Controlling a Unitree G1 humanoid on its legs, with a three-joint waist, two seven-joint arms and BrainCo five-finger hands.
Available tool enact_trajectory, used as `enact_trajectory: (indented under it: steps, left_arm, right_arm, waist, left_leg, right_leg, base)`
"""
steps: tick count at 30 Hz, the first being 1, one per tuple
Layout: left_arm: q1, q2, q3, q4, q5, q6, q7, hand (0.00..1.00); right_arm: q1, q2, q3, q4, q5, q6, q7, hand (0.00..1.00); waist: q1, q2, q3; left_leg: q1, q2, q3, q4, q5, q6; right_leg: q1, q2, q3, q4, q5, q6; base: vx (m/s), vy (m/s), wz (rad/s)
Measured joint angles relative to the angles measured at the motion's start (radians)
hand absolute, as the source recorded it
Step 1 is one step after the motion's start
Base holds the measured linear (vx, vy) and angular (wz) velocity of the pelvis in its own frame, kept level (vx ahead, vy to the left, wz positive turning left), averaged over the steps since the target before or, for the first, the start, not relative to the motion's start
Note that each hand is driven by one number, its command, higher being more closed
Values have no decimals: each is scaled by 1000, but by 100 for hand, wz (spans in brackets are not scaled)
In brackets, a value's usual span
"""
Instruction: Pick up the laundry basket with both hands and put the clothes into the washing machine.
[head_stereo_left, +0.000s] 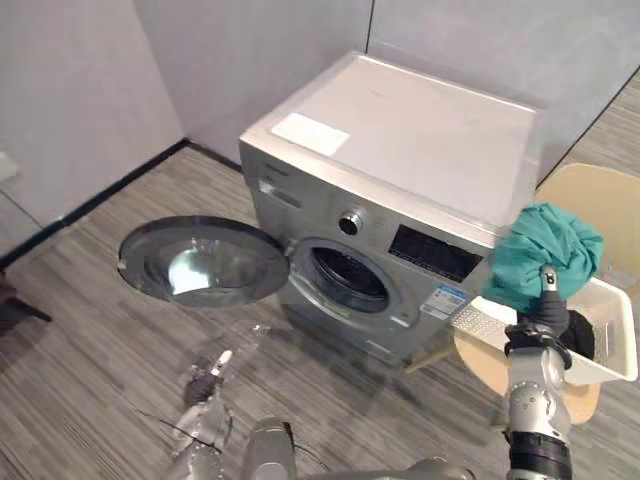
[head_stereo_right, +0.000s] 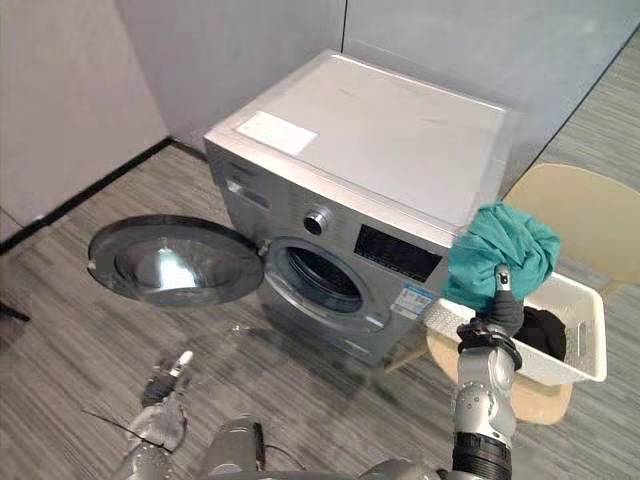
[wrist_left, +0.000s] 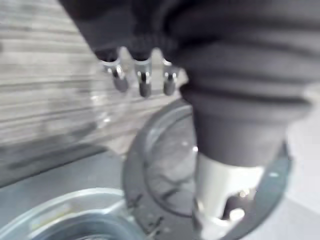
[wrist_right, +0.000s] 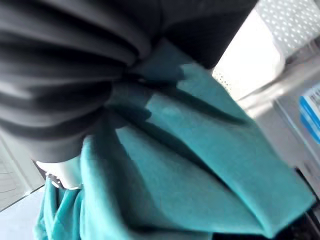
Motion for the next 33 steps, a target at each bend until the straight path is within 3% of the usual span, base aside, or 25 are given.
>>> enact_trajectory:
  steps: [1, 2, 3, 4, 6, 7, 9, 12, 17, 20, 24, 28, 33]
  left_arm:
    - [8, 25, 21, -11, 29, -12, -2, 0]
    - [13, 34, 31, -10, 36, -16, -2, 0]
    - [32, 30, 55, -9, 44, -16, -1, 0]
    - [38, 23, 56, -6, 50, -16, -2, 0]
    - [60, -6, 54, 25, 61, 0, -3, 0]
    - [70, -24, 52, 54, 75, 9, -4, 0]
    - [90, -76, 51, 105, 82, 25, -5, 0]
    - [130, -158, 49, 149, 45, 45, -7, 0]
    - [134, -163, 35, 214, -52, 47, -30, 0]
    - [111, -139, 22, 291, -67, 46, -31, 0]
    - [69, -117, 9, 408, -34, 47, -49, 0]
    - [43, -109, 8, 467, -28, 45, -45, 0]
    - [27, -102, 8, 518, -28, 45, -26, 0]
  right_arm:
    - [14, 3, 0, -15, -3, 0, 2, 100]
    - [22, 5, 0, -26, -3, -1, 4, 100]
    - [34, 8, 0, -52, -3, -5, 10, 100]
    - [43, 8, -1, -68, -3, -6, 16, 100]
    - [77, 27, 0, -90, -4, -7, 45, 100]
    - [100, 40, 4, -96, -2, -7, 47, 100]
    - [121, 41, 9, -97, 1, -6, 49, 100]
    - [171, 51, 44, -99, 15, -6, 64, 100]
    - [286, 108, 99, -108, 9, 0, 100, 100]
    - [348, 120, 195, -103, 9, 12, 114, 100]
    - [340, 108, 322, -17, -14, 32, 144, 100]
    - [228, 74, 452, 155, -91, 51, 154, 100]
    - [70, 63, 503, 329, -121, 62, 138, 100]
  waist:
    - [1, -6, -3]
    - [2, -4, -2]
    - [-1, -11, -3]
    - [1, -9, -1]
    - [-4, -6, 7]
    - [-9, -19, 7]
    - [-17, -14, 9]
    - [-23, -15, 7]
    - [-26, -11, 7]
    - [-26, -3, 17]
    - [-26, 24, 71]
    - [-26, 58, 146]
    - [-27, 73, 232]
  left_leg:
    - [48, -19, 25, -82, 35, 17]
    - [71, -30, 35, -120, 50, 20]
    - [119, -59, 54, -198, 75, 31]
    - [130, -69, 56, -218, 81, 35]
    - [147, -84, 57, -262, 102, 38]
    - [156, -98, 58, -283, 115, 34]
    - [157, -99, 53, -286, 123, 23]
    - [178, -92, 53, -333, 152, 5]
    - [192, -91, 31, -423, 200, -20]
    - [204, -98, 28, -445, 221, -23]
    - [199, -110, 31, -449, 237, -31]
    - [141, -132, 29, -434, 245, -28]
    - [80, -161, 25, -378, 240, -19]
  right_leg:
    - [-3, 67, -10, 79, -103, 14]
    - [-3, 95, -20, 114, -145, 19]
    - [7, 146, -71, 154, -242, -29]
    - [8, 163, -82, 157, -272, -49]
    - [8, 250, -60, 123, -339, -34]
    - [21, 289, -35, 50, -363, -61]
    - [61, 322, -12, -30, -373, -88]
    - [73, 341, -21, -55, -371, -89]
    - [90, 360, -48, -89, -368, -95]
    - [89, 357, -47, -89, -370, -97]
    - [77, 341, -47, -72, -370, -97]
    - [-6, 294, -43, 6, -387, -110]
    - [-62, 232, -42, 95, -405, -106]
  base:
    - [-21, 298, -29]
    - [-18, 247, -28]
    - [-18, 164, -25]
    - [-27, 140, -22]
    - [-15, 31, 0]
    - [4, -15, 16]
    - [42, -66, 7]
    - [68, -105, 2]
    - [29, -91, 16]
    - [55, -21, 8]
    - [-39, 8, 4]
    - [-129, 11, 8]
    - [-119, 17, 15]
